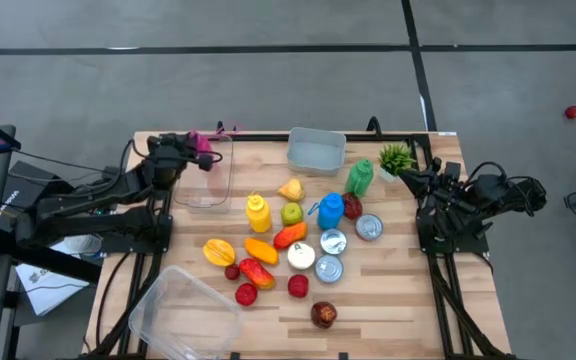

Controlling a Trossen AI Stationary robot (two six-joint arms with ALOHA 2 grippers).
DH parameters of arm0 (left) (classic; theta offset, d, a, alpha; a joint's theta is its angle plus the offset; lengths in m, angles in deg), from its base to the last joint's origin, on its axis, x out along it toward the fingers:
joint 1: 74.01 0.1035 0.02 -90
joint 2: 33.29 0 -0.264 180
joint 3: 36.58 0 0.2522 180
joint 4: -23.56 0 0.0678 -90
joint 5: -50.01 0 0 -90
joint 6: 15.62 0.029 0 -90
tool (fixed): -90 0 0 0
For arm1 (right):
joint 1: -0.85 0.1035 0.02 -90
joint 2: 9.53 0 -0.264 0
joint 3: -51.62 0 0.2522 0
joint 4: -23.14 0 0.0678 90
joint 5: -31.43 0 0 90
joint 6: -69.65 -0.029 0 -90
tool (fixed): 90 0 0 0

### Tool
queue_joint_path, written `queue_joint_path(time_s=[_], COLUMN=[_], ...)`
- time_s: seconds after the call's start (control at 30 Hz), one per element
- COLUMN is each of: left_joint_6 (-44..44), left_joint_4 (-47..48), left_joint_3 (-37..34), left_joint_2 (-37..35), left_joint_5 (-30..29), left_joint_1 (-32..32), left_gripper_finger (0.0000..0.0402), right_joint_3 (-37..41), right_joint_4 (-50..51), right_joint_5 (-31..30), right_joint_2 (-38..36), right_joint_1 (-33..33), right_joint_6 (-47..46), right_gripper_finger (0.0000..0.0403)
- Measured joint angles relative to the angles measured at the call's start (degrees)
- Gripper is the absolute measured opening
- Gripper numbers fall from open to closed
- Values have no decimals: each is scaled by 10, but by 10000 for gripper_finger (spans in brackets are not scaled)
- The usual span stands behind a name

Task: Pick & Place Food Item
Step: Put the pink water bottle into the transparent bin

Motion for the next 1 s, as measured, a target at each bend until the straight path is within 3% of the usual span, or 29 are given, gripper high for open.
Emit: queue_joint_path(time_s=[0.27, 0.73, 1.0], left_joint_6=[-19, -21, -23], left_joint_4=[-4, -22, -22], left_joint_3=[-27, -40, -40], left_joint_2=[4, 4, 7], left_joint_5=[52, 59, 112], left_joint_1=[36, 78, 118], left_gripper_finger=[40, 44, 45], right_joint_3=[0, 0, 0], right_joint_4=[0, 0, 1], right_joint_5=[0, -3, -21], right_joint_2=[0, 0, 0], right_joint_1=[0, 0, 0], right_joint_6=[0, 0, 0], right_gripper_finger=[0, 0, 0])
